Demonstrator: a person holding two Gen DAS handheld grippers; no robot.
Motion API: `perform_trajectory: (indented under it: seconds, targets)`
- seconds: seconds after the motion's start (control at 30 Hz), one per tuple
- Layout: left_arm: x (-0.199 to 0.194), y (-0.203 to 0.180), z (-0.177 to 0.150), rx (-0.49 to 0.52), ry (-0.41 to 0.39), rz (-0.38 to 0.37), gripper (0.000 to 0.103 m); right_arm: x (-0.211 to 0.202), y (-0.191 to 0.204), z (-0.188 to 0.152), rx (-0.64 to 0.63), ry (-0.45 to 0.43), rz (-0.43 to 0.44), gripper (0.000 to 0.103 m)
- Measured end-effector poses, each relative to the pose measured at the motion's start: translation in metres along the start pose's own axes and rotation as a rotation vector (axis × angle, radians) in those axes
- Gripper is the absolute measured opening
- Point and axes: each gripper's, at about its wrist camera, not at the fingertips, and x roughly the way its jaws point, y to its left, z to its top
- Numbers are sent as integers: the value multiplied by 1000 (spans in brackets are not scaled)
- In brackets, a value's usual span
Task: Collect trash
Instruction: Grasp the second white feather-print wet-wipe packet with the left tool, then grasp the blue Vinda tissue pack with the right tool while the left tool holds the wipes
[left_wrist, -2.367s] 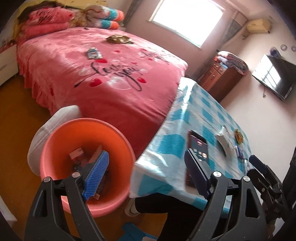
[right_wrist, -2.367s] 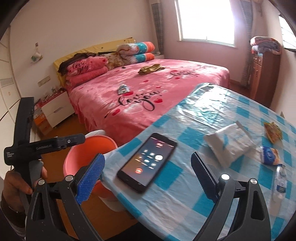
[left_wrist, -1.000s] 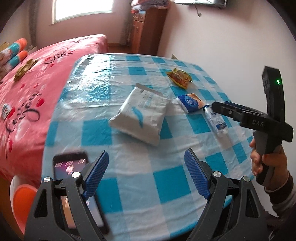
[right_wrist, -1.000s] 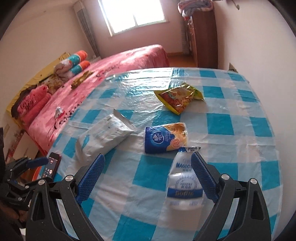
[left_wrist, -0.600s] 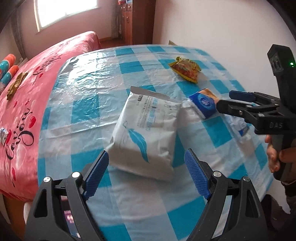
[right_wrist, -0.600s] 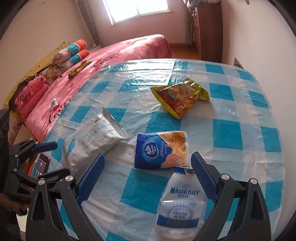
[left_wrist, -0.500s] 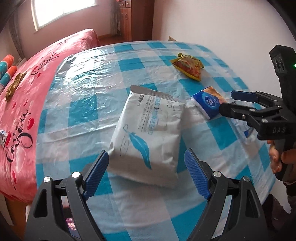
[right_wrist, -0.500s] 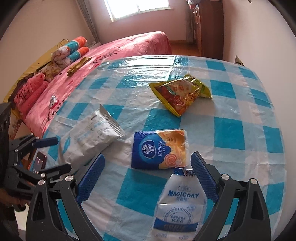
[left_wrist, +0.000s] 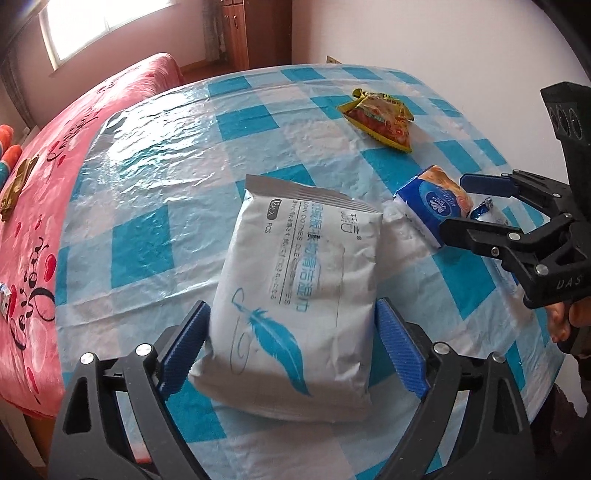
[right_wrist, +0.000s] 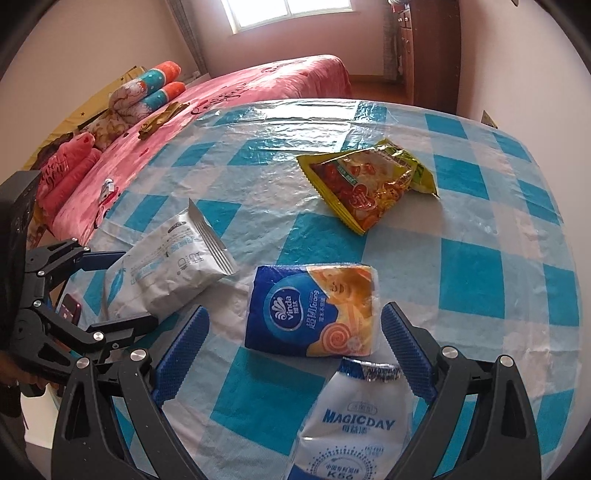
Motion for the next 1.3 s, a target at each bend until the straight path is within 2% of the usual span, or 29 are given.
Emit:
perform_trajectory:
  seconds: [0.43, 0.9, 1.1, 1.3]
  targets:
    - [11, -6, 7, 10, 1, 37, 92, 11, 4, 4, -27, 13, -19, 93]
    - [8, -5, 5, -46, -35, 62, 88, 18, 9, 0, -73, 10, -67, 93]
    - [5, -5, 3, -65, -48, 65, 82, 18, 13, -2, -103, -4, -120, 82]
    - [3, -3, 2, -101, -60, 62, 80, 16, 10, -3, -100, -20, -120, 77]
